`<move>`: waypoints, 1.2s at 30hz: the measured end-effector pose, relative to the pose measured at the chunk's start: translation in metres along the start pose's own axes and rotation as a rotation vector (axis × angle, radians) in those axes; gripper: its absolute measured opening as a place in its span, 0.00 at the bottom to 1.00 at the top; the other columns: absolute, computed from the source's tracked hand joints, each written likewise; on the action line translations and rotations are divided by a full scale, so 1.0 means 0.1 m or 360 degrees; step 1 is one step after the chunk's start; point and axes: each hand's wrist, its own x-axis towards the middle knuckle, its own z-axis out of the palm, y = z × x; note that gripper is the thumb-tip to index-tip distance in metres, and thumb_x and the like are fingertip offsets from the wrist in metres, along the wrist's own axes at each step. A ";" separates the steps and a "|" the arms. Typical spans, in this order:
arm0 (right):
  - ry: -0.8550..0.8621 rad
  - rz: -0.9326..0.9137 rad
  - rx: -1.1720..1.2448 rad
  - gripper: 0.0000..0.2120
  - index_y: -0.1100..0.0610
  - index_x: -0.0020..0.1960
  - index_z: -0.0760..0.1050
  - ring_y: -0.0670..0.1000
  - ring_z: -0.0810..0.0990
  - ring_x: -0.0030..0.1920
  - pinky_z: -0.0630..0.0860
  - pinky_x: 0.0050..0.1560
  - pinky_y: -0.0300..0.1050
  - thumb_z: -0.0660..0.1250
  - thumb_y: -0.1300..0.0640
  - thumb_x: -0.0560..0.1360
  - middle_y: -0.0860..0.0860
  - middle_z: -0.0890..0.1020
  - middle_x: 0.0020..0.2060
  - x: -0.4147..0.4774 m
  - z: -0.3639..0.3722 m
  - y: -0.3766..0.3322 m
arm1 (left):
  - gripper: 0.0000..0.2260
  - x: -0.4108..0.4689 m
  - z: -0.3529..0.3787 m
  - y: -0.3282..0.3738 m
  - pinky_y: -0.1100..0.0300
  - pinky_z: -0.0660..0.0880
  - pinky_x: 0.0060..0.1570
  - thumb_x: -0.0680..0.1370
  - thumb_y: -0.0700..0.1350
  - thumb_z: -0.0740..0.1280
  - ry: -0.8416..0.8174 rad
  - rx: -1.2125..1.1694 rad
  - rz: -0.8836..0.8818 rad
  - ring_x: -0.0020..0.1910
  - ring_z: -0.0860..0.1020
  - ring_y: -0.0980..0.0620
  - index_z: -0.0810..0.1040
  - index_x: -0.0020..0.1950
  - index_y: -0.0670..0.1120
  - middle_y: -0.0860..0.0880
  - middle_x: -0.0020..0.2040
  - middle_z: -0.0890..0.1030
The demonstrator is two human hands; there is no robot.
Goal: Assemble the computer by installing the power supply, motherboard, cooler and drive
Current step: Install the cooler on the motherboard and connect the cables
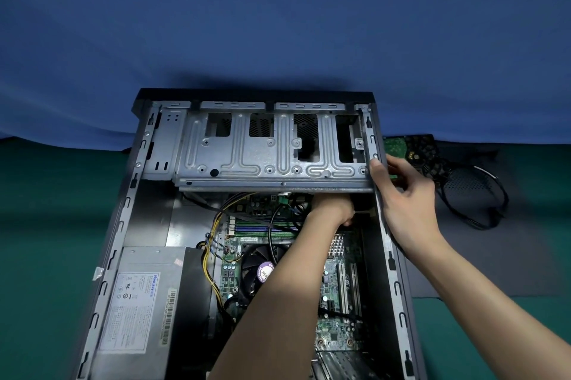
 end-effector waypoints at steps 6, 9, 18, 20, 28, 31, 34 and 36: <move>-0.0003 -0.0002 0.0005 0.14 0.52 0.58 0.79 0.61 0.82 0.42 0.79 0.49 0.58 0.66 0.45 0.77 0.51 0.85 0.41 0.00 0.00 -0.01 | 0.09 -0.01 0.02 -0.02 0.55 0.75 0.54 0.77 0.34 0.60 0.0066 -0.0052 0.0015 0.54 0.78 0.40 0.79 0.52 0.36 0.37 0.54 0.79; -0.0011 0.0006 0.0013 0.14 0.52 0.58 0.79 0.58 0.82 0.42 0.79 0.49 0.56 0.65 0.45 0.77 0.49 0.85 0.42 -0.01 0.00 -0.02 | 0.06 0.00 -0.01 -0.01 0.57 0.70 0.51 0.78 0.34 0.60 -0.0019 0.0028 0.0026 0.54 0.77 0.43 0.75 0.46 0.40 0.40 0.50 0.77; -0.0029 0.0041 0.0034 0.16 0.54 0.60 0.79 0.50 0.82 0.52 0.75 0.59 0.56 0.65 0.46 0.78 0.51 0.84 0.50 0.00 0.00 -0.03 | 0.09 0.02 0.01 -0.01 0.53 0.75 0.57 0.79 0.33 0.57 -0.0060 -0.0021 -0.0004 0.55 0.79 0.41 0.76 0.52 0.38 0.39 0.48 0.78; -0.0032 0.0041 0.0040 0.16 0.54 0.60 0.79 0.51 0.81 0.54 0.74 0.60 0.56 0.65 0.46 0.78 0.51 0.83 0.52 0.00 0.01 -0.03 | 0.09 0.02 0.01 -0.02 0.53 0.74 0.57 0.79 0.34 0.57 -0.0053 -0.0009 0.0017 0.54 0.79 0.41 0.76 0.52 0.38 0.40 0.48 0.78; -0.0033 0.0058 0.0043 0.17 0.54 0.60 0.78 0.52 0.81 0.56 0.74 0.62 0.57 0.65 0.46 0.78 0.52 0.83 0.53 0.00 0.00 -0.03 | 0.12 0.03 0.00 -0.01 0.52 0.75 0.57 0.79 0.34 0.58 -0.0025 -0.0010 0.0030 0.56 0.78 0.40 0.76 0.59 0.37 0.38 0.53 0.78; -0.0034 0.0059 0.0037 0.17 0.55 0.61 0.78 0.51 0.81 0.56 0.74 0.62 0.57 0.65 0.46 0.78 0.52 0.83 0.53 0.00 0.00 -0.02 | 0.14 0.04 -0.01 0.01 0.53 0.75 0.56 0.77 0.33 0.60 -0.0061 0.0050 0.0015 0.57 0.77 0.40 0.75 0.62 0.37 0.40 0.51 0.76; -0.0029 0.0058 0.0028 0.17 0.55 0.61 0.78 0.52 0.80 0.56 0.73 0.62 0.57 0.65 0.46 0.78 0.52 0.83 0.54 0.00 0.00 -0.02 | 0.15 0.05 -0.01 0.01 0.52 0.74 0.57 0.77 0.33 0.59 -0.0049 0.0054 0.0013 0.57 0.76 0.40 0.74 0.63 0.38 0.39 0.54 0.77; -0.0024 0.0052 0.0019 0.16 0.55 0.60 0.79 0.52 0.80 0.56 0.73 0.62 0.57 0.65 0.46 0.78 0.52 0.83 0.53 0.00 0.01 -0.02 | 0.14 0.05 0.00 0.00 0.51 0.73 0.59 0.78 0.33 0.59 -0.0065 0.0004 -0.0017 0.58 0.76 0.39 0.74 0.63 0.38 0.39 0.54 0.77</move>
